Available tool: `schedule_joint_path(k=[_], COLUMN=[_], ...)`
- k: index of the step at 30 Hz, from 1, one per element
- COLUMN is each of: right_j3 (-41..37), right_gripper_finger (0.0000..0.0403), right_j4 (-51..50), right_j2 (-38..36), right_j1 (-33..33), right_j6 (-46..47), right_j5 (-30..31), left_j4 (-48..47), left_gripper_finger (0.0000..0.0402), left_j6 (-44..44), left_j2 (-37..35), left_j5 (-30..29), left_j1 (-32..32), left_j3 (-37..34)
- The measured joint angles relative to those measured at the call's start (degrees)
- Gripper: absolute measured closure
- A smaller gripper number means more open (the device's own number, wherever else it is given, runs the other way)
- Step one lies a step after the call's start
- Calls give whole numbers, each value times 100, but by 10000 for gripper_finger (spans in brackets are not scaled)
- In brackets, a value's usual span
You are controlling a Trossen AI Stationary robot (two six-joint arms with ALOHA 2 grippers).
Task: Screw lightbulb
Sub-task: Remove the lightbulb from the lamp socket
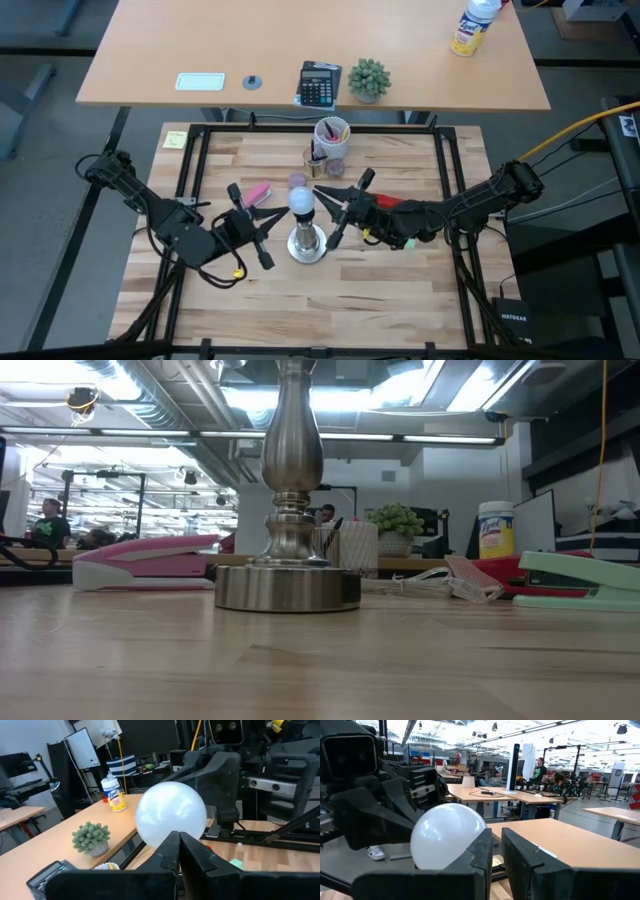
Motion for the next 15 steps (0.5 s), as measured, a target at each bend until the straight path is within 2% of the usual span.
schedule_joint_path(k=[8,15], right_j3=[-2,-2], right_gripper_finger=[355,355], right_j4=[-1,5], right_j2=[7,7], right_j1=[13,19], right_j6=[-44,-55], right_j5=[41,80], left_j4=[-16,-13], left_gripper_finger=[400,400], left_j6=[-35,-33], left_j2=[2,2], left_j5=[-5,-346], left_j1=[-87,-274], left_j3=[0,0])
